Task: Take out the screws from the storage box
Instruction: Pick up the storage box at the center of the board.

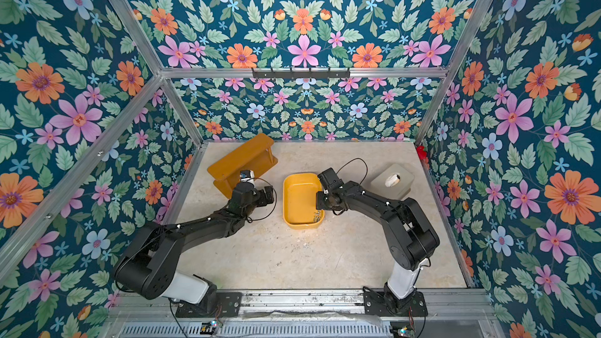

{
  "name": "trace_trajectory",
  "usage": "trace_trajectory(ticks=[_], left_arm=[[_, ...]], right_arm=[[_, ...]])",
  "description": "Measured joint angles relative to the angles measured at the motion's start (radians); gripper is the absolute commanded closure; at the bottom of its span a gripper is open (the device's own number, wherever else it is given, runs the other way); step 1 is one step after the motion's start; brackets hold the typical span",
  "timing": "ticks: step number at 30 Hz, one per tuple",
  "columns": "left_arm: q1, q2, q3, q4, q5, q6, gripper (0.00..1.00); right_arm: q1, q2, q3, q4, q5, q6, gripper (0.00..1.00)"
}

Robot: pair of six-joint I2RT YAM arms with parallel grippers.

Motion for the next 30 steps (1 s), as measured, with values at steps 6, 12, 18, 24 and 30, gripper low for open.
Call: trace_trajectory(ticks=[6,12,18,24,30], left_arm=[[0.0,0.015,-0.001,0.0,0.005,-0.004,0.01],[0.0,0.013,-0.01,0.003,0.005,-0.008,0.01],[-0.001,0.01,-0.006,0.002,0.007,-0.011,0.01],[-0.002,-0.02,0.004,-0.027,0.008,-0.02,0.01],[-0.007,-0.075,0.086,-0.161,0.004,-0.018,0.01]], right_arm=[[0.029,0.028,0.048,-0.051,0.043,-0.004,0.55],[0.031,0.049,0.048,-0.084,0.055,-0.007,0.74],[0.033,0.041,0.051,-0.098,0.047,-0.002,0.95],[0.033,-0.008,0.079,-0.168,0.047,0.031,1.0],[0.027,-0.058,0.17,-0.327,-0.042,0.108,1.0]])
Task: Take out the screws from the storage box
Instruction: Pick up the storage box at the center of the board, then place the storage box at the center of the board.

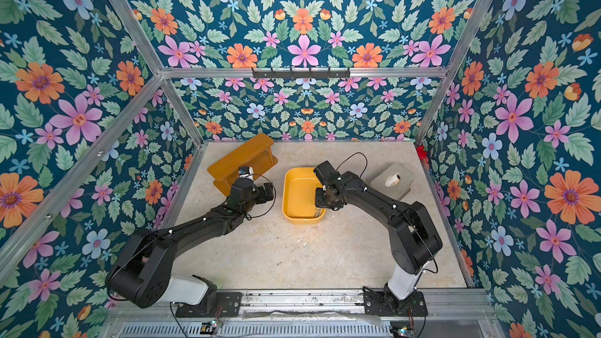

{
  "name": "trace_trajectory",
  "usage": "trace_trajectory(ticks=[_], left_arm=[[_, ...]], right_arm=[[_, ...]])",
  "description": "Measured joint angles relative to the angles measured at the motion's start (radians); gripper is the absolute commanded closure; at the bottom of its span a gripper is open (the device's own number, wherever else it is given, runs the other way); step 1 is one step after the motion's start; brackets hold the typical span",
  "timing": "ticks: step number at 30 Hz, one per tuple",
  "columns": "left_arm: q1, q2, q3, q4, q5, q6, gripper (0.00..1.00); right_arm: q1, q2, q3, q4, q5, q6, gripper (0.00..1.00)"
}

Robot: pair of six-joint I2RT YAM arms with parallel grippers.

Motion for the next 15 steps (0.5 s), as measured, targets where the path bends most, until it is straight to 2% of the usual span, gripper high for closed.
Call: trace_trajectory(ticks=[7,15], left_arm=[[-0.001,-0.047,0.067,-0.148,0.024,0.011,0.01],[-0.011,-0.019,0.055,-0.199,0.076,-0.013,0.01]], right_arm=[[0.0,-0.01,0.037,-0.19,-0.149,0.004,1.0],[0.007,-0.074,-0.053,-0.242,-0.167,0.024,1.0]])
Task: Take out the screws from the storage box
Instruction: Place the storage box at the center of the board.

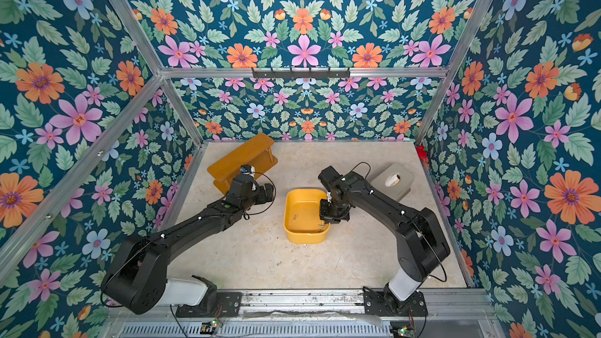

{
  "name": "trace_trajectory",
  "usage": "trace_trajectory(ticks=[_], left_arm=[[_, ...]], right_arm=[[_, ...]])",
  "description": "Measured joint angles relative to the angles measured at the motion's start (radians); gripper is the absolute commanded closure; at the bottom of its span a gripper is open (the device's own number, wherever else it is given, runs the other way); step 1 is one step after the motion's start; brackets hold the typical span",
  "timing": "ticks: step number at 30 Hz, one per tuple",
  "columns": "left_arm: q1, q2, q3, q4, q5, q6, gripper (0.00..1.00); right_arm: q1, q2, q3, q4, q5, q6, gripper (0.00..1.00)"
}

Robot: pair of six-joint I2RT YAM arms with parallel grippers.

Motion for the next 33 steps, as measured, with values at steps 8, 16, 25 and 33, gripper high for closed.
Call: trace_trajectory(ticks=[8,16,25,33], left_arm=[[-0.076,0.011,-0.036,0.013,0.029,-0.041,0.01],[-0.167,0.013,-0.135,0.087,0.029,-0.099,0.01],[-0.272,0.012,-0.167,0.157,-0.007,-0.135,0.04],[-0.298,0.011,-0.185,0.155,-0.048,-0.153,0.06]], right_arm=[[0.046,-0.072,-0.159,0.063,0.061,0.058,1.0],[0.161,-0.115,-0.255,0.153,0.224,0.129,0.98],[0.25,-0.094,-0.308,0.223,0.406,0.144,0.86],[0.257,-0.118,-0.363,0.259,0.414,0.154,0.69]])
